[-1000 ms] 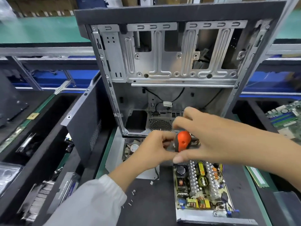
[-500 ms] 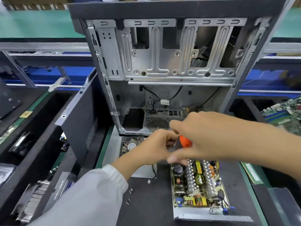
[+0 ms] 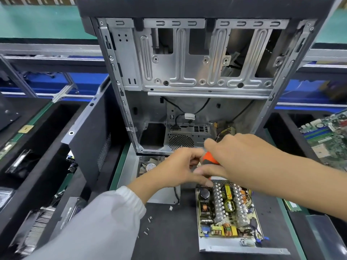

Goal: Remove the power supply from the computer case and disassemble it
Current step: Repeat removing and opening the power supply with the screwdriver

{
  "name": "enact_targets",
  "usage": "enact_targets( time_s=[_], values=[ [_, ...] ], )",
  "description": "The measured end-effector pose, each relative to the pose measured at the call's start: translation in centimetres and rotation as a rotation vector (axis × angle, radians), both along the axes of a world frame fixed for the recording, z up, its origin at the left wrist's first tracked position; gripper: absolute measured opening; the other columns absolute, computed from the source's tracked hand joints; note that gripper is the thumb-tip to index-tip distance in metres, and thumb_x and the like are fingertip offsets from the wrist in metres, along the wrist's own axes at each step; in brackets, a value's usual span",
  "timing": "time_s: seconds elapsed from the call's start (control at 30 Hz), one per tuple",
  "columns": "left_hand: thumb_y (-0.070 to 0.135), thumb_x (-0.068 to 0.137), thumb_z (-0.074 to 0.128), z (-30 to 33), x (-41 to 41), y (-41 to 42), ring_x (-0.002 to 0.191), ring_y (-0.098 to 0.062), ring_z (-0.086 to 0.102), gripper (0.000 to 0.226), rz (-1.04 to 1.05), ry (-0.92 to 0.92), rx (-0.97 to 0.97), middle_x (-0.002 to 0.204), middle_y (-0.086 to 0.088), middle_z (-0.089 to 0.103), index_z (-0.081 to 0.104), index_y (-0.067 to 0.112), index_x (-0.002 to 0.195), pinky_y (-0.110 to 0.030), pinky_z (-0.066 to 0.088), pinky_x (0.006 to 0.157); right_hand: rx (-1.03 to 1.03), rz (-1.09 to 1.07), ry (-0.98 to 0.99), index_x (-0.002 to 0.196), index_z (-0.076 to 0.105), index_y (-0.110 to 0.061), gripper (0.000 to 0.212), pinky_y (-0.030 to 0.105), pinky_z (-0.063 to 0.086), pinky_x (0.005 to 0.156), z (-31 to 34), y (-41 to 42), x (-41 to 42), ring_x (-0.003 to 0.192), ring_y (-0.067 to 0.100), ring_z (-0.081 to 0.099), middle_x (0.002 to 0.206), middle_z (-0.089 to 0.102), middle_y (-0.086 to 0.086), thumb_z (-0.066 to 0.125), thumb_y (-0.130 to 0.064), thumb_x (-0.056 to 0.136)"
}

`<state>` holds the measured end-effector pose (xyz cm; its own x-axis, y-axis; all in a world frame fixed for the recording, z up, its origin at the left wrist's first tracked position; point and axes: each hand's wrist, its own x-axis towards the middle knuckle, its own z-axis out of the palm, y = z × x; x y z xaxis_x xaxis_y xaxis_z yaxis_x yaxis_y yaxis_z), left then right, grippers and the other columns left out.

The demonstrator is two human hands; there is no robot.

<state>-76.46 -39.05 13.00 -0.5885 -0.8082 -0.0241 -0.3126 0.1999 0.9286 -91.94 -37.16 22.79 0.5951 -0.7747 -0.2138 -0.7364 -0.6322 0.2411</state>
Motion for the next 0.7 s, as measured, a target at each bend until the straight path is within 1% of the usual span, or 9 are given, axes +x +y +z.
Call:
enact_targets(
  time_s=[0.07,0.13,0.2,0.23,0.3,0.37,0.5,0.6,0.7],
  values=[
    [0.006,0.074,0.083,-0.2,0.2,0.0,0.074,-0.011,0.053,0.035,-0.03,0.041,0.03,0.074,0.003,0.06,0.063,0.032,0.086,-0.03,0.049,0.072,0.055,0.019,-0.029,0.094,0.024,-0.026,0.034,0.024,0.017,0.045,-0.3,0.2,-0.1,0.056,0.012,0.031,0.072,0.031,-0.007,0.032,-0.059,0.095],
    [0.003,0.08,0.078,-0.1,0.7,-0.1,0.071,0.007,0.05,0.033,-0.106,0.033,0.028,0.074,0.021,0.058,0.065,0.032,0.089,-0.012,0.04,0.071,0.161,0.044,-0.054,0.108,0.027,-0.035,0.019,0.022,0.017,0.044,-0.1,0.2,-0.8,0.063,0.01,0.039,0.086,0.033,-0.009,0.043,-0.038,0.099],
    [0.002,0.082,0.075,0.0,0.9,-0.2,0.067,0.012,0.052,0.029,-0.123,0.019,0.011,0.072,0.027,0.059,0.068,0.027,0.093,-0.005,0.038,0.068,0.25,0.058,-0.047,0.123,0.027,-0.044,0.039,0.02,0.018,0.044,0.4,0.2,-1.1,0.072,0.008,0.045,0.096,0.031,-0.01,0.049,-0.024,0.097],
    [0.001,0.081,0.076,0.1,0.9,-0.1,0.066,0.013,0.052,0.031,-0.112,0.026,-0.003,0.069,0.029,0.059,0.068,0.029,0.092,-0.002,0.038,0.067,0.28,0.07,-0.048,0.125,0.027,-0.045,0.041,0.02,0.018,0.045,0.4,0.2,-1.1,0.077,0.009,0.048,0.098,0.031,-0.011,0.051,-0.028,0.096],
    [0.002,0.077,0.08,-0.3,0.6,-0.1,0.06,0.011,0.047,0.029,-0.067,0.011,-0.057,0.063,0.03,0.054,0.067,0.027,0.084,-0.003,0.035,0.061,0.275,0.06,-0.083,0.118,0.028,-0.044,0.039,0.019,0.017,0.046,0.4,0.2,-0.8,0.081,0.009,0.05,0.096,0.035,-0.013,0.051,-0.055,0.09],
    [0.004,0.075,0.082,-0.6,0.3,0.0,0.058,0.009,0.043,0.037,-0.021,-0.004,-0.079,0.061,0.029,0.051,0.061,0.034,0.079,-0.005,0.032,0.057,0.168,0.026,-0.112,0.105,0.031,-0.035,0.043,0.02,0.018,0.046,0.0,0.1,-0.6,0.071,0.011,0.046,0.081,0.039,-0.011,0.043,-0.071,0.084],
    [0.009,0.073,0.085,-0.8,0.5,-0.1,0.055,0.003,0.035,0.045,-0.016,-0.04,-0.032,0.059,0.021,0.04,0.054,0.041,0.083,-0.009,0.029,0.053,0.1,0.059,-0.083,0.118,0.041,-0.032,0.032,0.019,0.018,0.046,-1.0,-0.3,-0.4,0.076,0.017,0.049,0.073,0.026,-0.013,0.042,-0.053,0.095],
    [0.014,0.078,0.081,-0.8,1.8,-0.2,0.055,-0.006,0.025,0.033,0.041,-0.106,0.059,0.063,0.012,0.027,0.058,0.028,0.097,-0.018,0.025,0.052,0.138,0.053,-0.119,0.114,0.039,-0.036,0.02,0.018,0.017,0.045,-0.9,-0.1,-1.0,0.077,0.012,0.047,0.082,0.032,-0.012,0.044,-0.045,0.096],
    [0.013,0.086,0.073,-0.7,3.1,0.0,0.053,-0.008,0.026,0.021,0.14,-0.103,0.15,0.058,0.012,0.027,0.065,0.018,0.104,-0.023,0.028,0.054,0.179,0.037,-0.23,0.109,0.039,-0.04,0.016,0.018,0.028,0.052,-0.7,-0.2,-1.9,0.085,0.01,0.049,0.091,0.041,-0.013,0.045,-0.045,0.096]
  ],
)
